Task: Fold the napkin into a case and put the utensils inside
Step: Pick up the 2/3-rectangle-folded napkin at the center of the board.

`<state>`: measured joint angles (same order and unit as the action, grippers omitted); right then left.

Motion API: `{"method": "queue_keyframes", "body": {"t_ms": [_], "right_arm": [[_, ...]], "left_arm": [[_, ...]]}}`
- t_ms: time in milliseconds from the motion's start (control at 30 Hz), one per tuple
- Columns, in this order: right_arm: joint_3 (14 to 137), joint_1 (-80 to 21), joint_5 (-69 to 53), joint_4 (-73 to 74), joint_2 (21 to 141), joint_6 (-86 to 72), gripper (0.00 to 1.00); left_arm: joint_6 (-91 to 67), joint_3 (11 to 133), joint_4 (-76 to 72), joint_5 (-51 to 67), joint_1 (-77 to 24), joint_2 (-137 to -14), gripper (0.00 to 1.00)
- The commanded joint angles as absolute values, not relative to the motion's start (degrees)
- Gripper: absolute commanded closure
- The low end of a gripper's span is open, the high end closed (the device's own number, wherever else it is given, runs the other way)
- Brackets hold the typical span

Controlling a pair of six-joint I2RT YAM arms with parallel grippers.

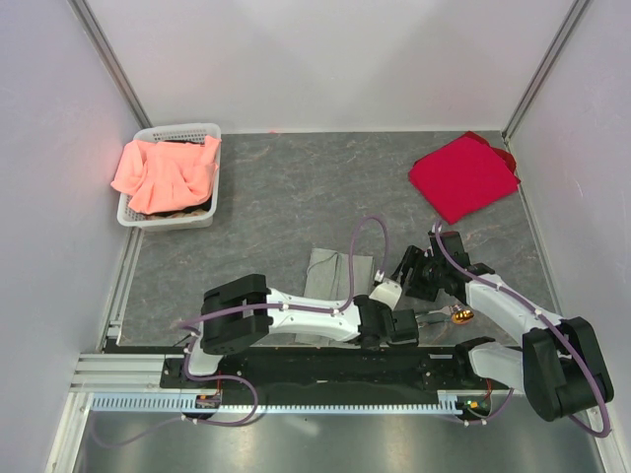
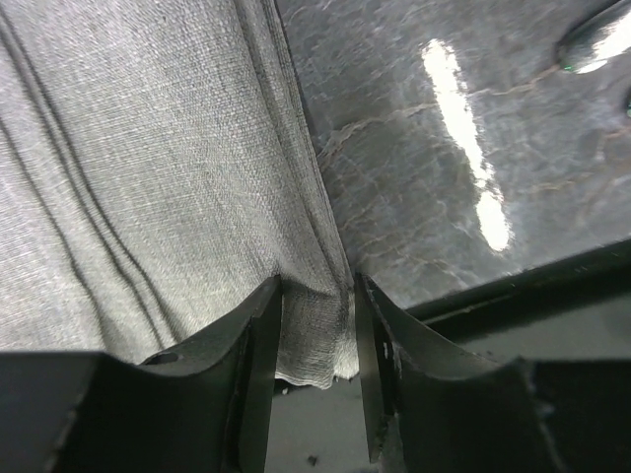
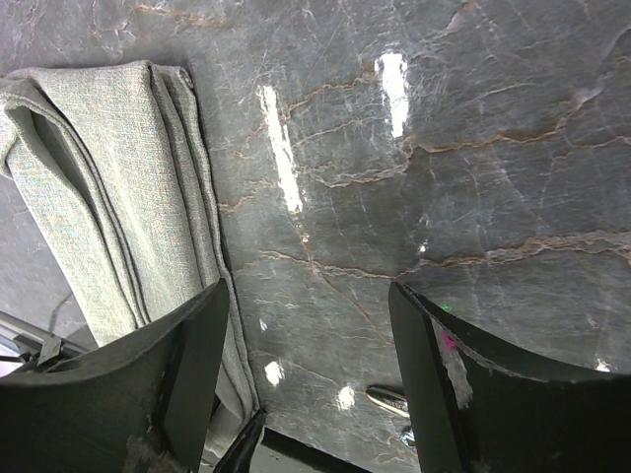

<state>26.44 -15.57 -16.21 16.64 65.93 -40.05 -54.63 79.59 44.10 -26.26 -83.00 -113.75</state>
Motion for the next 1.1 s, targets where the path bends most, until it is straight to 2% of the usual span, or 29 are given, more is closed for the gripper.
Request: {"method": "queue_keyframes", "body": {"t_ms": [0, 133, 233, 267, 300, 367, 467, 533, 567, 667, 900, 1067], "right_arm": [[25.23, -15.47, -16.79, 17.05, 65.13, -39.90, 0.26], [25.05, -15.47, -16.96, 16.52, 65.39, -40.08, 0.26], [24.87, -15.47, -17.92, 15.65, 65.92, -40.08, 0.26], [24.70, -15.47, -18.10, 15.30, 66.09, -39.99, 0.26], [24.78, -15.47, -18.19, 14.86, 66.35, -39.73, 0.25], [24.87, -15.38, -19.24, 14.33, 67.41, -38.59, 0.25], [25.22, -15.38, -22.57, 12.31, 68.99, -37.45, 0.22], [25.58, -15.38, -24.51, 10.29, 69.43, -37.27, 0.14], [25.84, -15.47, -25.83, 9.59, 69.52, -37.35, 0.09], [26.19, -15.47, -27.24, 7.13, 69.87, -37.96, 0.04], [24.96, -16.61, -31.64, -1.30, 75.32, -42.62, 0.07], [23.47, -17.84, -32.26, -8.68, 79.35, -46.31, 0.14]], "left_arm": [[-56.69, 81.21, 44.21, -27.07, -83.06, -115.66, 0.57], [-55.81, 79.90, 41.14, -25.67, -82.79, -116.28, 0.59], [-55.11, 77.53, 38.41, -23.56, -81.83, -116.89, 0.70], [-55.11, 76.39, 38.06, -23.73, -81.65, -116.63, 0.82], [-55.11, 75.59, 37.71, -23.82, -80.95, -116.37, 0.86], [-54.15, 73.84, 37.18, -23.82, -80.25, -115.14, 0.91], [-51.95, 72.69, 36.48, -23.12, -79.28, -110.93, 0.93], [-50.89, 72.07, 35.60, -21.80, -78.93, -107.24, 0.98], [-50.02, 71.72, 35.33, -20.67, -78.66, -106.27, 0.98], [-48.87, 71.28, 35.07, -18.29, -78.05, -103.36, 0.98], [-48.95, 70.14, 34.28, -16.17, -76.99, -98.97, 0.98], [-48.78, 70.14, 34.28, -16.00, -76.73, -97.12, 0.98]]}}
